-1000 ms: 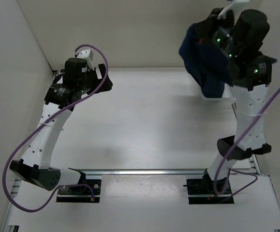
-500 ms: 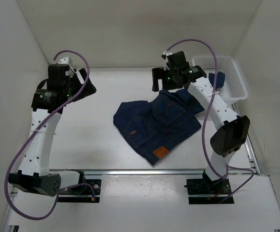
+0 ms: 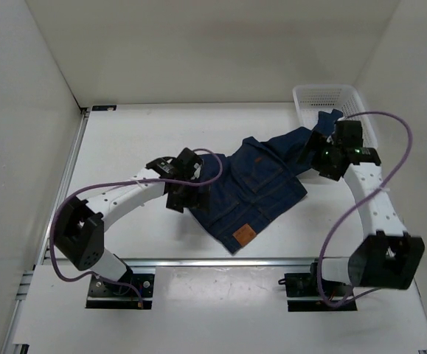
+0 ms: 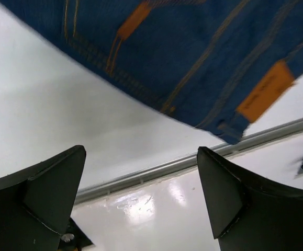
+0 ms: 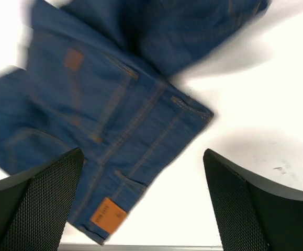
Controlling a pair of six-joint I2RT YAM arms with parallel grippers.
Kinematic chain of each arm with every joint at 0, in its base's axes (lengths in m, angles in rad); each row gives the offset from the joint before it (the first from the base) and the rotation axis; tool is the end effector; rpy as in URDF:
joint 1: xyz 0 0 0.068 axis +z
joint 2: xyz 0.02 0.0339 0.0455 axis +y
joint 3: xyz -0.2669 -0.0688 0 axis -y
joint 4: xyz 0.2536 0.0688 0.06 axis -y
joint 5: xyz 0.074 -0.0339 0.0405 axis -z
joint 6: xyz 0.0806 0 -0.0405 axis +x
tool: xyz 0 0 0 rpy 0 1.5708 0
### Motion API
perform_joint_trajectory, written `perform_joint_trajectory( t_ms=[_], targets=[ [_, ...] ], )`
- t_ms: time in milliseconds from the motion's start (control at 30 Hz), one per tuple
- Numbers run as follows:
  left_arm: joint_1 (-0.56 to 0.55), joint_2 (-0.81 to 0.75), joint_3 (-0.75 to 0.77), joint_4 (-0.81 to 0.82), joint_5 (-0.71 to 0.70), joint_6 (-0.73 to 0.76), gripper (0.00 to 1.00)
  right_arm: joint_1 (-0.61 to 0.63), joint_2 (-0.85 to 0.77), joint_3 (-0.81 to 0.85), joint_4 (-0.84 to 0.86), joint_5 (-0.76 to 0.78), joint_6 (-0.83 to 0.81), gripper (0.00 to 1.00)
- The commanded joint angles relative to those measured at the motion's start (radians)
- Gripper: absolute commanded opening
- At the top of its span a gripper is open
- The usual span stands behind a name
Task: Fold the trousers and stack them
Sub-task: Move the trousers to the center of the board, then flatten the trousers out
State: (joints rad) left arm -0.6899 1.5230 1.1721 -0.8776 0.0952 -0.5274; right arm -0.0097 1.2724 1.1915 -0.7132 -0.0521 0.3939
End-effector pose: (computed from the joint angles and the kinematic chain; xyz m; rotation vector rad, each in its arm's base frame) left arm 0.2402 -0.2082 0.2040 0.2581 2.8767 -0.3983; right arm 0.3075 0.0012 0.2977 0.4516 2.3341 0.2465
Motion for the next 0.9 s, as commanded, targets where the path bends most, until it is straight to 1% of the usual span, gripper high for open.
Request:
perform_joint_trajectory(
  t_ms=[0, 67, 200, 300, 400, 467, 500, 533, 567, 600, 667, 700, 733, 767, 800, 867],
  targets=[
    [-0.01, -0.032, -0.06, 0.08, -0.023, -0.083, 1.0, -0.041, 0.103, -0.101, 0.052, -0.113, 0.011, 1.0],
    [-0.01, -0.001, -0.069, 0.091, -0.067, -0.108, 1.0, -0.052, 0.148, -0.125, 0.099, -0.114, 0.02, 0.98],
    [0.029, 0.035, -0.081, 0.135, -0.054, -0.121, 1.0, -0.052, 0.228, -0.135, 0.152, -0.062, 0.033, 0.98],
    [0.05, 0.088, -0.072, 0.146, -0.054, -0.076, 1.0, -0.052, 0.309, -0.109, 0.175, -0.029, 0.033, 1.0],
    [0.124, 0.097, -0.081, 0.146, -0.054, -0.048, 1.0, -0.052, 0.372, -0.082, 0.198, -0.014, 0.033, 1.0],
    [0.2, 0.088, -0.101, 0.169, -0.042, -0.036, 1.0, -0.052, 0.404, -0.072, 0.23, -0.014, 0.023, 1.0],
    [0.229, 0.069, -0.11, 0.181, -0.023, -0.017, 1.0, -0.052, 0.415, -0.072, 0.23, -0.028, 0.023, 0.96],
    [0.259, 0.06, -0.111, 0.193, 0.027, 0.007, 1.0, -0.052, 0.426, -0.061, 0.242, -0.028, 0.023, 0.95],
    [0.31, 0.06, -0.123, 0.206, 0.053, 0.018, 1.0, -0.052, 0.444, -0.061, 0.242, -0.028, 0.011, 0.93],
    [0.332, 0.06, -0.123, 0.215, 0.075, 0.027, 1.0, -0.052, 0.453, -0.061, 0.265, -0.04, 0.002, 0.89],
    [0.345, 0.078, -0.071, 0.226, 0.104, 0.038, 1.0, -0.052, 0.467, -0.061, 0.265, -0.04, 0.002, 0.84],
    [0.345, 0.104, -0.048, 0.226, 0.116, 0.049, 1.0, -0.052, 0.481, -0.061, 0.279, -0.052, 0.002, 0.77],
    [0.345, 0.124, -0.025, 0.235, 0.161, 0.049, 1.0, -0.052, 0.493, -0.061, 0.294, -0.072, -0.007, 0.73],
    [0.336, 0.146, 0.021, 0.235, 0.182, 0.058, 1.0, -0.052, 0.493, -0.061, 0.294, -0.127, -0.007, 0.68],
    [0.336, 0.196, 0.044, 0.235, 0.202, 0.058, 1.0, -0.052, 0.507, -0.061, 0.308, -0.146, -0.007, 0.55],
    [0.326, 0.244, 0.102, 0.235, 0.245, 0.058, 1.0, -0.043, 0.507, -0.061, 0.308, -0.158, 0.003, 0.35]
  ],
)
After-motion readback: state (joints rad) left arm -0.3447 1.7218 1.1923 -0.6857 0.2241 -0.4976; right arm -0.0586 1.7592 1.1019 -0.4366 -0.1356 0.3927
